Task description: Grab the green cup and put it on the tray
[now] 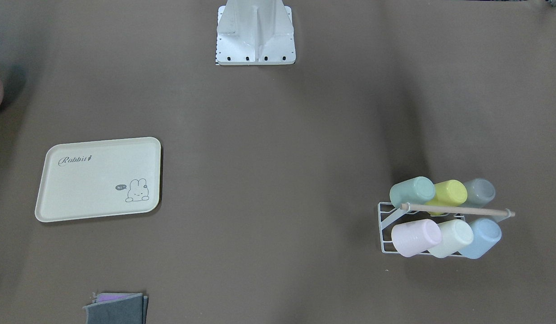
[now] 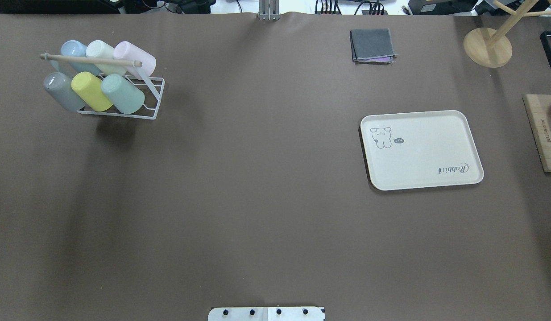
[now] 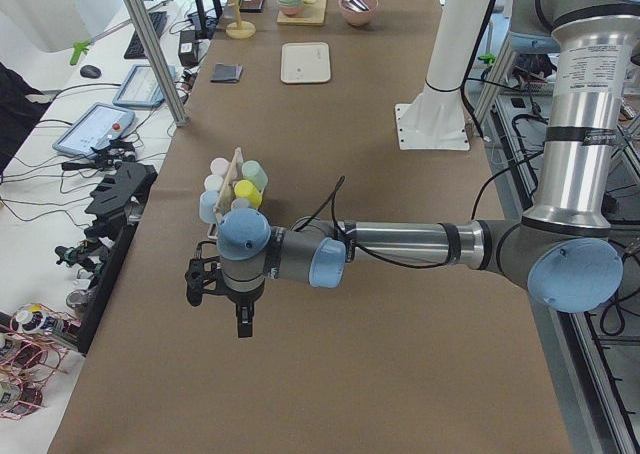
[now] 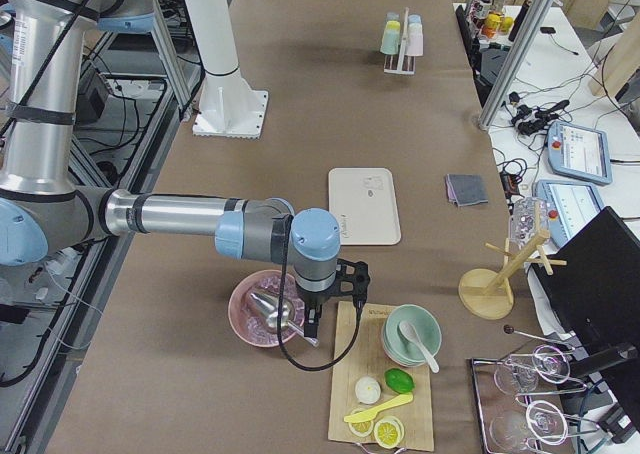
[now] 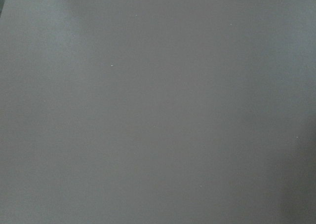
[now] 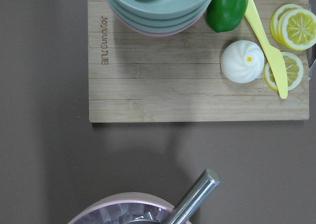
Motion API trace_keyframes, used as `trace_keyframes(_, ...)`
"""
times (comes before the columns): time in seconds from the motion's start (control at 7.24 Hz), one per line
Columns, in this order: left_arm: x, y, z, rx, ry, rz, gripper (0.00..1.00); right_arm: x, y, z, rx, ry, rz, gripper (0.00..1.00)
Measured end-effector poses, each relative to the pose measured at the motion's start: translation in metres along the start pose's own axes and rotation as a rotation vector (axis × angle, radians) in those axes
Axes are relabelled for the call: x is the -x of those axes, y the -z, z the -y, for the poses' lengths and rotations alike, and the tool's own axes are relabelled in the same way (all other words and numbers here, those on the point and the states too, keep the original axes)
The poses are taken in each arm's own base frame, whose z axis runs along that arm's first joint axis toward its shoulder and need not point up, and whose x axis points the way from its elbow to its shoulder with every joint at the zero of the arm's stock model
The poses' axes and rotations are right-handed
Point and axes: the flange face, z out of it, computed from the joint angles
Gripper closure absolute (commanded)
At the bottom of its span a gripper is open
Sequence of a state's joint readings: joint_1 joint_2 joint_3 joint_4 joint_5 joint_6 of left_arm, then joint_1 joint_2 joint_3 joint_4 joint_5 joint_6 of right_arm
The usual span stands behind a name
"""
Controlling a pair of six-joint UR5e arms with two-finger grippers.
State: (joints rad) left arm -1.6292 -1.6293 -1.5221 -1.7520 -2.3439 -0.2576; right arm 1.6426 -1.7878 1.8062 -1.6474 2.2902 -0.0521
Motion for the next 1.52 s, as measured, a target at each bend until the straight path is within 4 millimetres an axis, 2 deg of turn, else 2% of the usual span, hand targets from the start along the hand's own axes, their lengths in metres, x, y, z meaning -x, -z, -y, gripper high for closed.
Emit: trace_keyframes(1.52, -0.0022, -0.0033, 0.0008, 0.006, -0.001, 0.0, 0.01, 0.0074, 0.0062, 0.0072, -0.059, -0.01, 0.008, 0.02)
